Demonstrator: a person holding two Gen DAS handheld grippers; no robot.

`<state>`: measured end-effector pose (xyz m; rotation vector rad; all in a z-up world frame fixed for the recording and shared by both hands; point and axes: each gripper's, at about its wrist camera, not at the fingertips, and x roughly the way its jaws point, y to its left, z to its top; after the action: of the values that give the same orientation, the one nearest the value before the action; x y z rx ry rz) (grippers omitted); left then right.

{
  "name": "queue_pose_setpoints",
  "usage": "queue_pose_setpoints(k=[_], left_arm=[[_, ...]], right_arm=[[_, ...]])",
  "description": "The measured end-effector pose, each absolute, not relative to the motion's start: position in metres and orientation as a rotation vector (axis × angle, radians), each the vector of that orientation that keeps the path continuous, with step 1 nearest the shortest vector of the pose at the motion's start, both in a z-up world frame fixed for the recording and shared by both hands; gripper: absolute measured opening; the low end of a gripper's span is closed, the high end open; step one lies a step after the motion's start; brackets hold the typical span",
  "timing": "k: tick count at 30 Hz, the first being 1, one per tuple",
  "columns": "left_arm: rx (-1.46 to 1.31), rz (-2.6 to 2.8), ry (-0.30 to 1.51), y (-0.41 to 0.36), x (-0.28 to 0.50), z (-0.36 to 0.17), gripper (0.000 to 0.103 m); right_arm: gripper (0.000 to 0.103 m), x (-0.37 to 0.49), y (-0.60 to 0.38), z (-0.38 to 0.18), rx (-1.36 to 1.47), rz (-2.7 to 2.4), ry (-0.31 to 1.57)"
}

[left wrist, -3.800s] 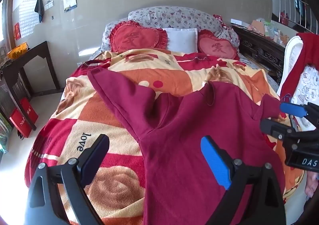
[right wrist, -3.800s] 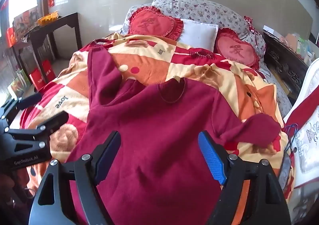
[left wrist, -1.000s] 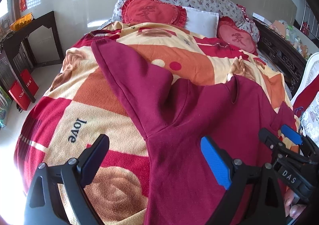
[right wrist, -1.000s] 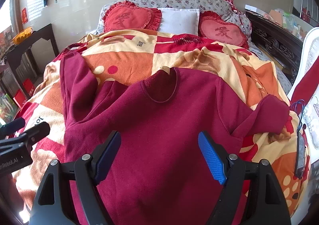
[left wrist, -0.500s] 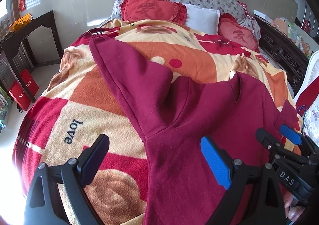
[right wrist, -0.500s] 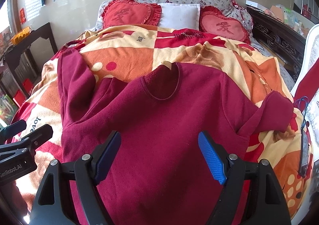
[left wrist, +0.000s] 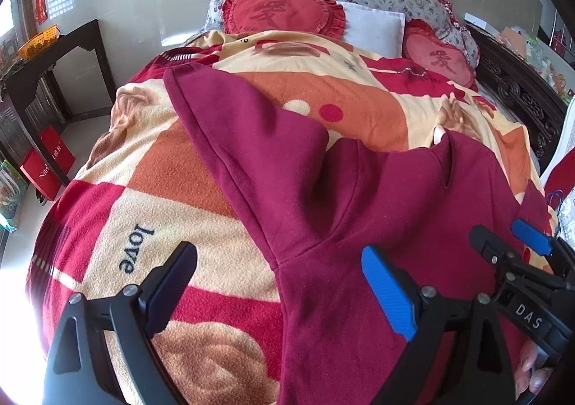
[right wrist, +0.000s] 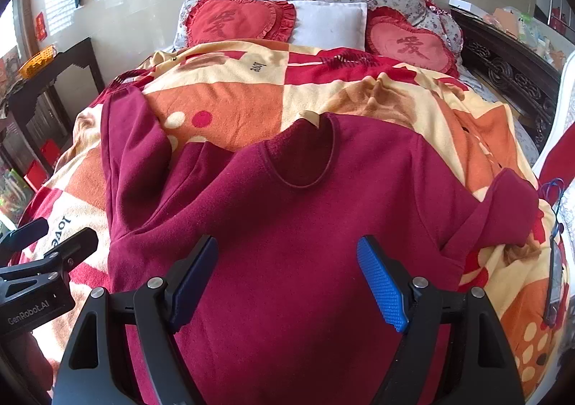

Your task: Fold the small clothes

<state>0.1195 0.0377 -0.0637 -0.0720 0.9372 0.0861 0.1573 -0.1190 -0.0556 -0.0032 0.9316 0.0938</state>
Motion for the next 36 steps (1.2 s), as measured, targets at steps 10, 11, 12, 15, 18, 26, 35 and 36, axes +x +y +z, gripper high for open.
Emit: queue_pose_setpoints(k=[10, 11, 12, 15, 18, 26, 35, 36], left_arm=[[-0.112, 0.164, 0.914, 0.086, 0.147, -0.056, 0.096], [-0.114, 0.165, 0.916, 0.090, 0.150, -0.056, 0.096], [-0.123, 0.164, 0.921, 0.096, 0.154, -0.057, 0.096], [-0.174, 0.152, 0.932, 0.116, 0.171, -0.058, 0.096], [-0.210, 0.176, 0.920, 0.143, 0.200, -0.057, 0.096], [-0.228, 0.244, 0.947, 0.216, 0.306, -0.073, 0.079], [-0.304, 0.219, 0.985, 0.246, 0.372, -0.112, 0.049], [-0.310, 0.213, 0.969, 0.246, 0.373, -0.112, 0.042]], right_arm=[[0.066, 0.176, -0.100, -0.060, -0.028, 0.119, 0.935], [0.066, 0.177, -0.099, -0.061, -0.029, 0.120, 0.936], [0.066, 0.179, -0.098, -0.061, -0.030, 0.122, 0.937], [0.066, 0.183, -0.094, -0.064, -0.036, 0.128, 0.946], [0.066, 0.185, -0.092, -0.067, -0.039, 0.137, 0.955], [0.066, 0.189, -0.090, -0.075, -0.034, 0.169, 0.990], [0.066, 0.209, -0.100, -0.086, -0.001, 0.151, 1.018], [0.066, 0.211, -0.101, -0.087, 0.003, 0.148, 1.019]])
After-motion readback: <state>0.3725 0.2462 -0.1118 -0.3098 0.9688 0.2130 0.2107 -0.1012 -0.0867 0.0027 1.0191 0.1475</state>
